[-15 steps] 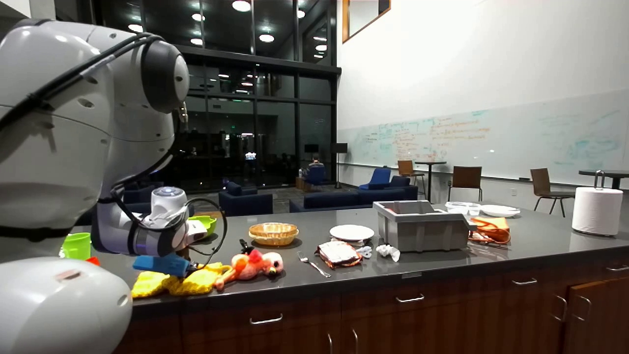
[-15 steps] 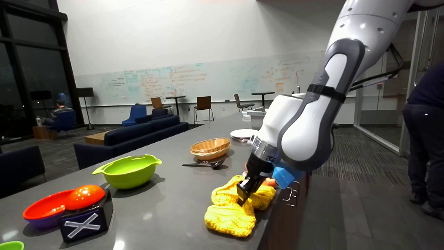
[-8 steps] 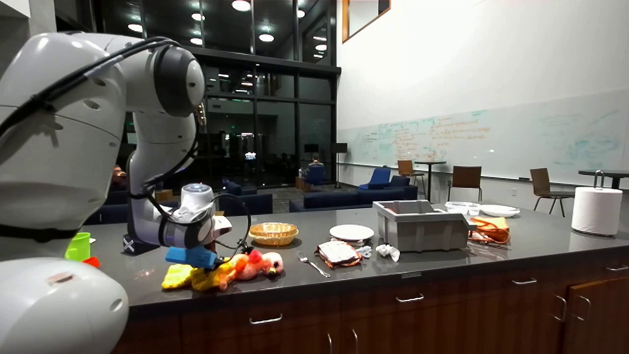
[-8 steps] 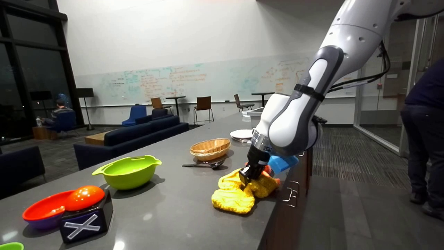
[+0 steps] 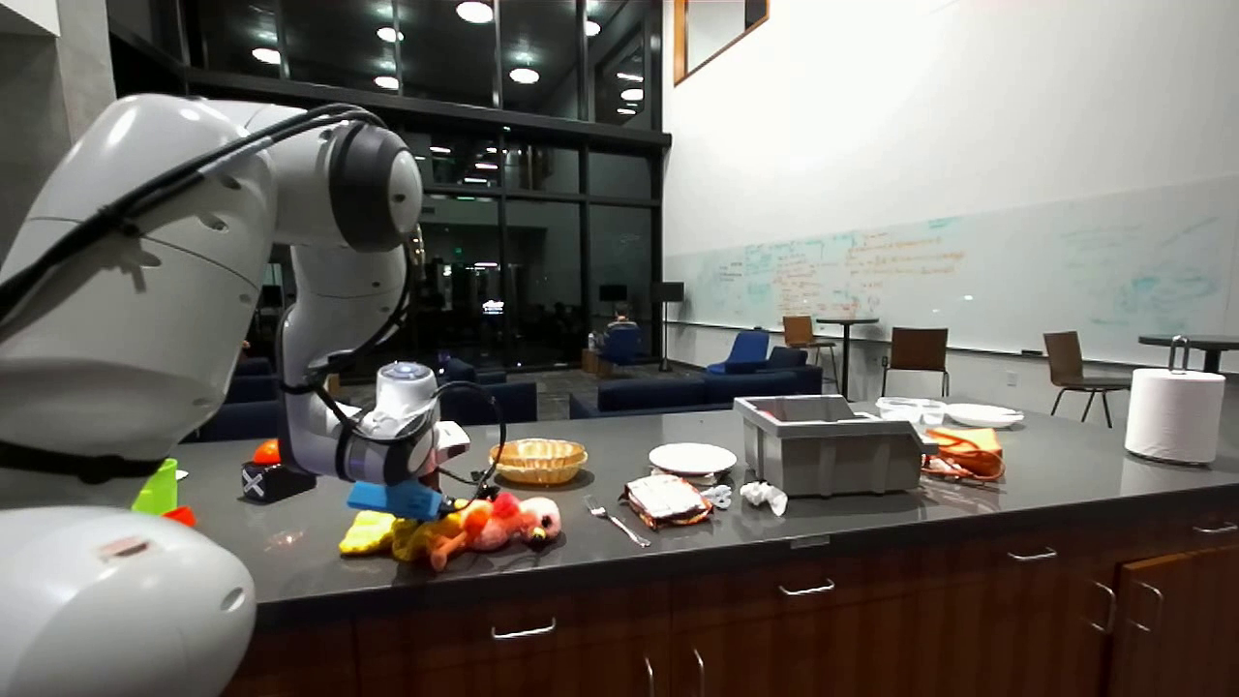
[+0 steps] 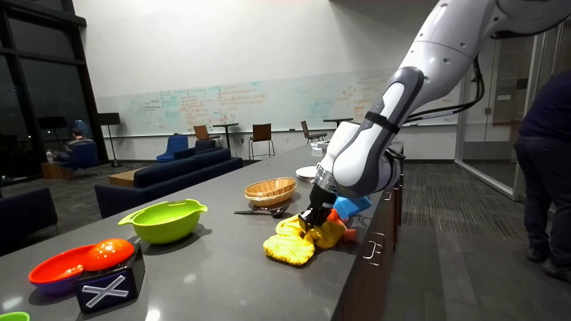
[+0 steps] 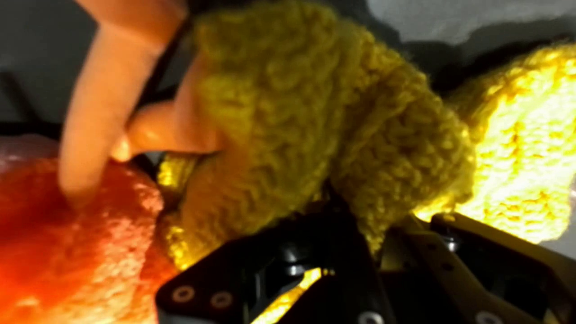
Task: Use the yellow cloth to wipe the counter.
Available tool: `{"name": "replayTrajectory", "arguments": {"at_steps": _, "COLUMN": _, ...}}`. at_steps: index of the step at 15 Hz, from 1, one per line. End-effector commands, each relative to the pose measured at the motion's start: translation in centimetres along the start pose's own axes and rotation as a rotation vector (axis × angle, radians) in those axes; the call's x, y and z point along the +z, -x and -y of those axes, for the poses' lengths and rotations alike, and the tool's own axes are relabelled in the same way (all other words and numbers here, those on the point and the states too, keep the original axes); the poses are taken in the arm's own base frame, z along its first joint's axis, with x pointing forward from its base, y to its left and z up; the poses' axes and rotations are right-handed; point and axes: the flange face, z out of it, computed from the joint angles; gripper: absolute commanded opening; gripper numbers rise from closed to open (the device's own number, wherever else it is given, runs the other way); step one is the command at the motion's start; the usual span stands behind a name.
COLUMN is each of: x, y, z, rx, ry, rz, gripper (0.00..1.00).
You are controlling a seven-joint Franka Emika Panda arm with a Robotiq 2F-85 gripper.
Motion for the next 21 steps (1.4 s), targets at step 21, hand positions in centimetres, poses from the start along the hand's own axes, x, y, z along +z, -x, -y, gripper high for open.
{"name": "replayTrajectory", "arguments": {"at_steps": 21, "x": 1.5, "y": 1.1, "z": 13.2, "rx": -0.22, "ry": -0.191, "rz": -0.018, "gripper": 0.02}}
